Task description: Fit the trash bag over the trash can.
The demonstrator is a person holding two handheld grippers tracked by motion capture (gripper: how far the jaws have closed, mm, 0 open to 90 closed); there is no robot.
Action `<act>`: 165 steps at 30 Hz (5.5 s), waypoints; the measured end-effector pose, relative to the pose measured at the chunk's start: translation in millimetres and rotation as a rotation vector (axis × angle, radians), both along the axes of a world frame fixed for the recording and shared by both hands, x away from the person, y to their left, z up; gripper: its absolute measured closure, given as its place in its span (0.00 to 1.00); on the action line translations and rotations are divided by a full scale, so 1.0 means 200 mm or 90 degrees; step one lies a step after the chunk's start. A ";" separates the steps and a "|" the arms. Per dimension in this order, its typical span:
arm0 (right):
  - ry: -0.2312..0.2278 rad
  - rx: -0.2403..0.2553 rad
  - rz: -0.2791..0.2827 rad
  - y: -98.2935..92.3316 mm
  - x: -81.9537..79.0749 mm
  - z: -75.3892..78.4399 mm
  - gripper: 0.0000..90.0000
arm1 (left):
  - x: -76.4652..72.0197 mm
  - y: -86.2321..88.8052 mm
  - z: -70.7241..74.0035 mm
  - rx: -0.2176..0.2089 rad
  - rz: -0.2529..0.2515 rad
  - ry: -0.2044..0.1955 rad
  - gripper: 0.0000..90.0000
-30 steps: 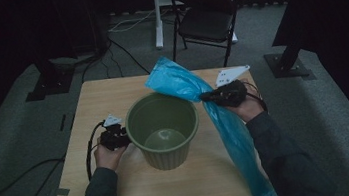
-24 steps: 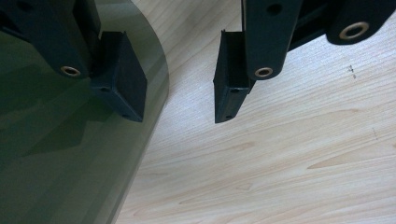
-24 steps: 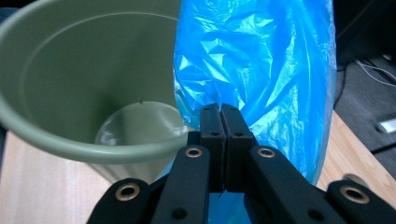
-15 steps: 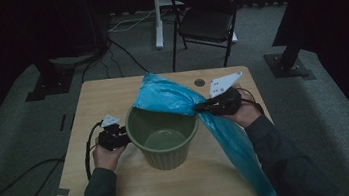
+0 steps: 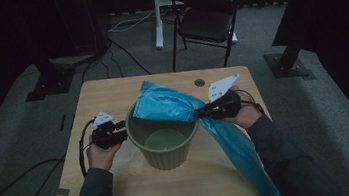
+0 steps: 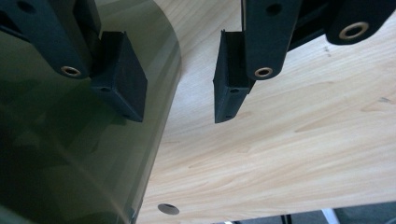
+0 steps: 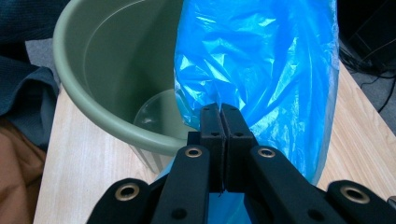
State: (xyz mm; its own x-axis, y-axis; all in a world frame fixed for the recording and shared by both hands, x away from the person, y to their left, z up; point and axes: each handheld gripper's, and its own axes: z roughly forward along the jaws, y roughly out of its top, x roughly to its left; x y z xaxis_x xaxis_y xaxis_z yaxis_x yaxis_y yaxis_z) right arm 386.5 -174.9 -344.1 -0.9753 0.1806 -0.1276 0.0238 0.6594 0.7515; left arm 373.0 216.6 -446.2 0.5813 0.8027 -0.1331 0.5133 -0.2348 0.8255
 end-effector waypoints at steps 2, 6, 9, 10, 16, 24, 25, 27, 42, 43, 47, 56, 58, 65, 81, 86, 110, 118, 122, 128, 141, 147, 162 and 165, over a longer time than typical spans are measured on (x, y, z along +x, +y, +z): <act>0.002 -0.003 0.003 0.00 0.00 0.00 0.99 | 0.00 0.00 0.01 -0.003 0.000 -0.002 0.61; 0.003 -0.016 0.011 0.01 0.00 0.00 0.99 | -0.01 0.04 0.05 -0.005 0.006 -0.010 0.61; 0.007 -0.018 0.015 0.01 0.00 0.00 0.99 | -0.02 0.06 0.08 -0.009 0.008 -0.017 0.61; 0.009 -0.018 0.016 0.01 -0.01 0.00 0.99 | -0.03 0.07 0.10 -0.011 0.008 -0.020 0.61; 0.015 -0.021 0.026 0.01 -0.01 0.00 0.99 | -0.04 0.09 0.19 -0.023 0.006 -0.042 0.61; 0.018 -0.033 0.045 0.04 -0.02 0.01 0.99 | -0.05 0.07 0.30 -0.032 -0.005 -0.060 0.61; 0.018 -0.036 0.046 0.04 -0.02 0.01 0.99 | -0.05 0.07 0.31 -0.032 -0.005 -0.062 0.61; 0.017 -0.040 0.048 0.05 -0.03 0.01 0.99 | -0.05 0.06 0.33 -0.034 -0.008 -0.067 0.60; 0.022 -0.044 0.085 0.10 -0.03 0.01 0.99 | -0.02 -0.11 0.44 -0.012 -0.080 -0.114 0.68; 0.022 -0.044 0.088 0.11 -0.03 0.01 0.99 | -0.02 -0.12 0.43 -0.011 -0.082 -0.112 0.68; 0.018 -0.039 0.090 0.12 -0.03 0.01 0.99 | -0.02 -0.16 0.42 -0.001 -0.097 -0.105 0.69; 0.024 -0.016 0.097 0.13 -0.02 0.03 0.99 | -0.02 -0.19 0.40 0.015 -0.118 -0.089 0.69; 0.022 -0.007 0.101 0.13 -0.02 0.04 0.99 | -0.02 -0.20 0.39 0.015 -0.122 -0.086 0.69; 0.020 0.022 0.096 0.12 -0.02 0.06 0.99 | -0.02 -0.22 0.36 0.015 -0.130 -0.076 0.69; 0.028 0.013 0.087 0.09 -0.01 0.07 0.99 | -0.04 -0.22 0.37 0.011 -0.130 -0.080 0.68; 0.036 -0.016 0.087 0.06 -0.03 0.05 0.99 | -0.04 -0.19 0.38 0.006 -0.120 -0.085 0.67; 0.041 -0.035 0.098 0.35 0.07 0.01 0.99 | -0.06 -0.21 0.39 0.004 -0.130 -0.092 0.65; 0.047 -0.048 0.088 0.48 0.12 -0.02 0.90 | -0.07 -0.22 0.39 0.003 -0.136 -0.093 0.65; 0.036 -0.015 0.067 0.45 0.11 0.01 0.77 | -0.07 -0.22 0.39 0.002 -0.134 -0.095 0.64; 0.015 0.015 0.047 0.33 0.04 0.10 0.70 | -0.08 -0.19 0.38 -0.003 -0.127 -0.094 0.64; 0.016 0.008 -0.013 0.05 -0.09 0.04 0.70 | -0.08 -0.20 0.38 -0.002 -0.130 -0.096 0.64; 0.028 0.000 -0.037 -0.06 -0.15 0.00 0.69 | -0.09 -0.20 0.38 -0.004 -0.132 -0.098 0.64; 0.059 -0.006 -0.039 -0.12 -0.21 -0.12 0.88 | -0.11 -0.23 0.38 -0.001 -0.154 -0.098 0.64; 0.059 0.001 -0.031 -0.11 -0.19 -0.11 0.95 | -0.12 -0.23 0.39 0.000 -0.160 -0.102 0.64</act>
